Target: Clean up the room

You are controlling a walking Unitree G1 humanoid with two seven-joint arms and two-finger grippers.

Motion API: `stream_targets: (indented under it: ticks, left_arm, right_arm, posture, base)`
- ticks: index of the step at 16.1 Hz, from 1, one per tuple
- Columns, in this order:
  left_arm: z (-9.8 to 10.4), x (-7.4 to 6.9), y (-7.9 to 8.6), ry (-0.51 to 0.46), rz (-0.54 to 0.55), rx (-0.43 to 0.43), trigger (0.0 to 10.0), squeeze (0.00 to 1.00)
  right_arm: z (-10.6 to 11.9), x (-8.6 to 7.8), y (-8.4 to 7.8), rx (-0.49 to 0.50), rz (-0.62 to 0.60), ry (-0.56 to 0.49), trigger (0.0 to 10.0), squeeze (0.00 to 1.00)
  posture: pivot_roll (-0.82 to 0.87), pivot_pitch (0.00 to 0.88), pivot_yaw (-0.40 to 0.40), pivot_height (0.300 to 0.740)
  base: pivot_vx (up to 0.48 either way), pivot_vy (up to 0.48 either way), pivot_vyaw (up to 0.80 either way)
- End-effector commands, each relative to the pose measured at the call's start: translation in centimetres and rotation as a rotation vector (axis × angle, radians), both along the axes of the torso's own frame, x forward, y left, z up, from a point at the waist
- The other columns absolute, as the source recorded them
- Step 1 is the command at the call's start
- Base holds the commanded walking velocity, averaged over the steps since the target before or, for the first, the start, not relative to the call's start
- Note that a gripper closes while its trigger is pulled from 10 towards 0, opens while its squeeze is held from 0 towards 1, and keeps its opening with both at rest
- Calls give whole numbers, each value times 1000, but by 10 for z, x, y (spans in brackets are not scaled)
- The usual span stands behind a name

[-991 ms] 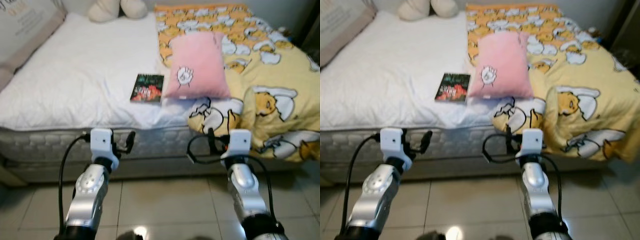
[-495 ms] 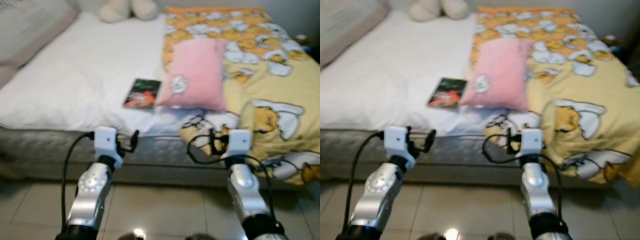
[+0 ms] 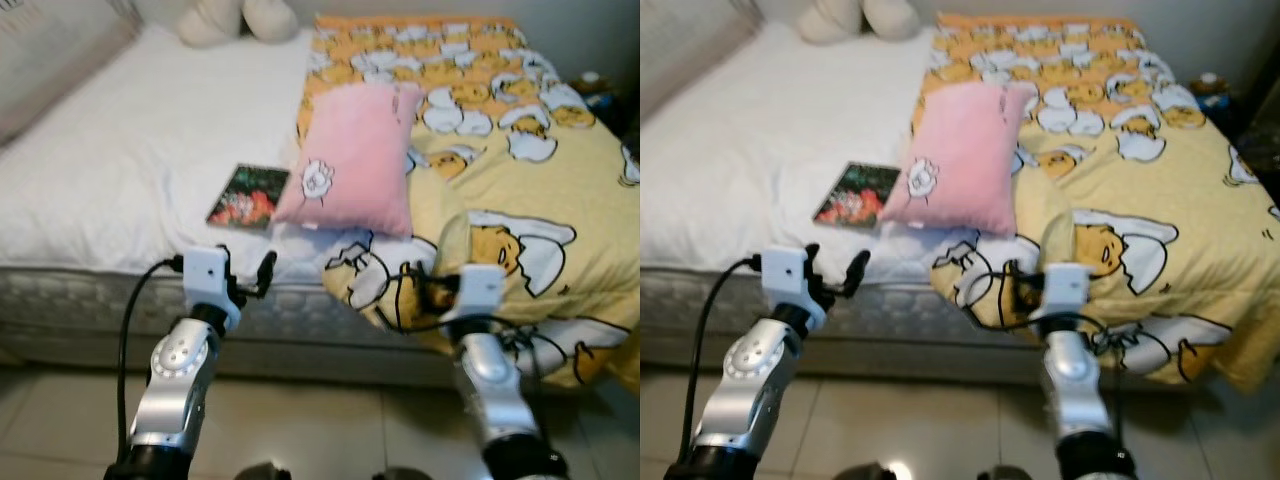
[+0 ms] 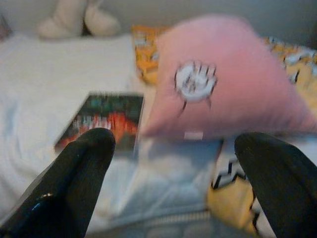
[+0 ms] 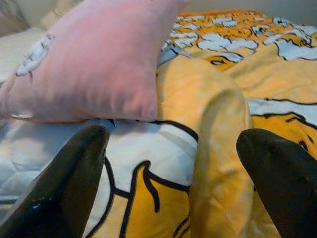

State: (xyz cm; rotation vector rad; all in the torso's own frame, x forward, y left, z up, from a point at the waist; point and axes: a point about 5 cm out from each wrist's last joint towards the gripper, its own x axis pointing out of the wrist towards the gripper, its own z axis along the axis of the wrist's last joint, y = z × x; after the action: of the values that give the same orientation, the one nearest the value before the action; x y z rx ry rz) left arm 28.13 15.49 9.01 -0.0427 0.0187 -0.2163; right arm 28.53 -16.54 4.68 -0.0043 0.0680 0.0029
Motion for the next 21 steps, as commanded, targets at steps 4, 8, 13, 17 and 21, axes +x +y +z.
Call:
stream_targets:
  ticks: [4, 8, 13, 17, 21]
  left_arm:
    - [22, 13, -11, -75, -46, -6, 10000, 0]
    - [22, 15, -15, -73, -57, -7, 10000, 0]
    - [35, 25, -32, -118, -145, -2, 10000, 0]
    - [46, 33, -53, -142, -245, -7, 10000, 0]
    - [47, 60, -31, -78, -144, 89, 10000, 0]
  right_arm:
    - [30, 19, -11, -12, -48, -96, 10000, 0]
    - [40, 29, -19, -27, -74, -120, 10000, 0]
    - [59, 38, -27, -57, -113, -182, 10000, 0]
    - [78, 46, -37, -48, -151, -234, 10000, 0]
    - [95, 61, -54, -7, -176, -206, 10000, 0]
  posture:
    - [-133, 0, 73, 703]
    - [-136, 0, 76, 703]
    - [-130, 0, 75, 703]
    - [-137, 0, 80, 703]
    - [-146, 0, 97, 703]
  base:
    - [480, 0, 0]
    - [480, 0, 0]
    - [480, 0, 0]
    - [480, 0, 0]
    - [240, 0, 0]
